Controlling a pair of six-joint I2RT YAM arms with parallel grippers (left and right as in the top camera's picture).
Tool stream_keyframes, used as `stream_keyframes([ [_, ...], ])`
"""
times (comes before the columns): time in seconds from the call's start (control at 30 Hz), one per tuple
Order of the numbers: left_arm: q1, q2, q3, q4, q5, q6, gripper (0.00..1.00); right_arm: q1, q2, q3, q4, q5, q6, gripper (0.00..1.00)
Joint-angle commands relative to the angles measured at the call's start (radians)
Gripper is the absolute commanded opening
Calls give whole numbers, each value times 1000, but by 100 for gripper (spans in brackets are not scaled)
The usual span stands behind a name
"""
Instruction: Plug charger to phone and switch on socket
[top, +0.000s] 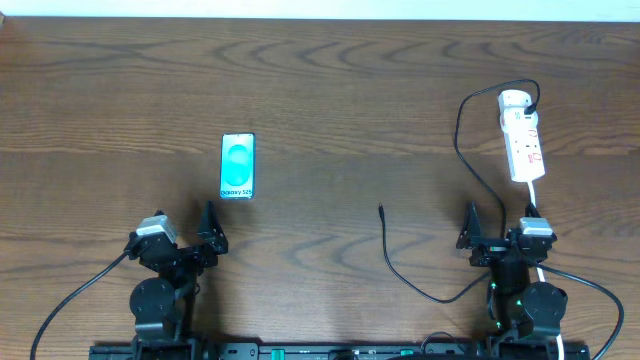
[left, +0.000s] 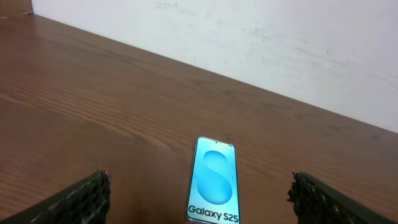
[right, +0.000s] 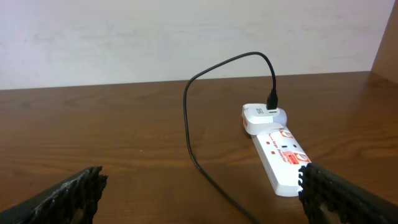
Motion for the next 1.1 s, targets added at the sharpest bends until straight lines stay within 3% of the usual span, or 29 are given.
stream_keyframes([
  [0.0,-2,-5,-20,-24,-13,10,92,9,-3,-1,-5,16,13,99],
  [1.07,-2,-5,-20,-24,-13,10,93,9,-3,-1,-5,16,13,99],
])
